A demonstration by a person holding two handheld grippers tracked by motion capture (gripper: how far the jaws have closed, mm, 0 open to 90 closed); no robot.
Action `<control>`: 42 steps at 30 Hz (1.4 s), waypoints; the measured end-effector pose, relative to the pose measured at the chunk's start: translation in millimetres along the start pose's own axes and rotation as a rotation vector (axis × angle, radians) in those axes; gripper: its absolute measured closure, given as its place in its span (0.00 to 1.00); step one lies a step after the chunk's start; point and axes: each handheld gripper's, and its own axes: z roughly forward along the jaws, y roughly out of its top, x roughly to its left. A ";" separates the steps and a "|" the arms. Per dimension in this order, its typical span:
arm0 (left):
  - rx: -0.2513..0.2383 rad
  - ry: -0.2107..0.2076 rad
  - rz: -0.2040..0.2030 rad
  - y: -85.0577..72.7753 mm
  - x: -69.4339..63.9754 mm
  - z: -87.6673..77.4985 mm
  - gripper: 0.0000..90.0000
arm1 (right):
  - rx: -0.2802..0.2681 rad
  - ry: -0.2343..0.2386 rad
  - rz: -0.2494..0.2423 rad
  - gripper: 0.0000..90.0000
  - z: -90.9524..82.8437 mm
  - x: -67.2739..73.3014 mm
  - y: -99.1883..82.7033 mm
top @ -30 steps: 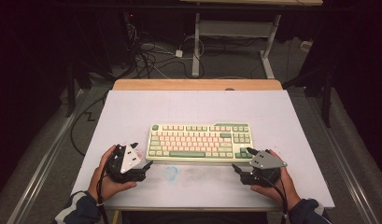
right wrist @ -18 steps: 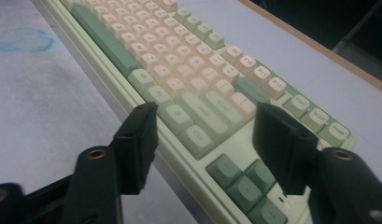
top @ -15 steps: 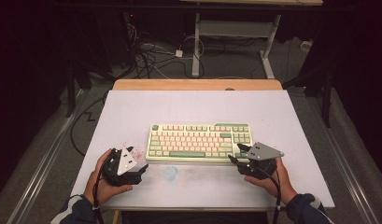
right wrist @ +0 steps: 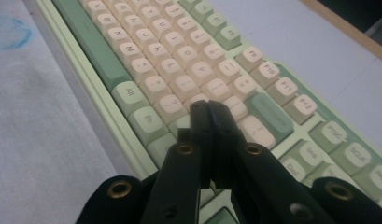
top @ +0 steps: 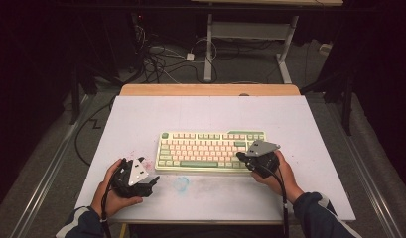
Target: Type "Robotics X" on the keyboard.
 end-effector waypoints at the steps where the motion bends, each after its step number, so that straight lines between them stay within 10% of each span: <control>1: 0.002 -0.001 0.000 -0.1 -0.1 -0.3 0.22 | 0.005 0.000 -0.005 1.00 1.4 0.4 0.2; 15: 0.007 -0.009 -0.017 0.6 -0.3 -0.6 0.33 | 0.039 -0.002 0.017 1.00 8.6 -4.6 -10.0; 28: 0.062 -0.050 -0.126 13.0 4.9 -9.4 0.97 | 0.011 -0.006 0.031 1.00 7.5 -5.2 -15.7; 42: 0.072 -0.068 -0.129 28.2 -0.8 5.8 0.97 | 0.008 -0.014 0.023 1.00 7.6 -3.8 -16.2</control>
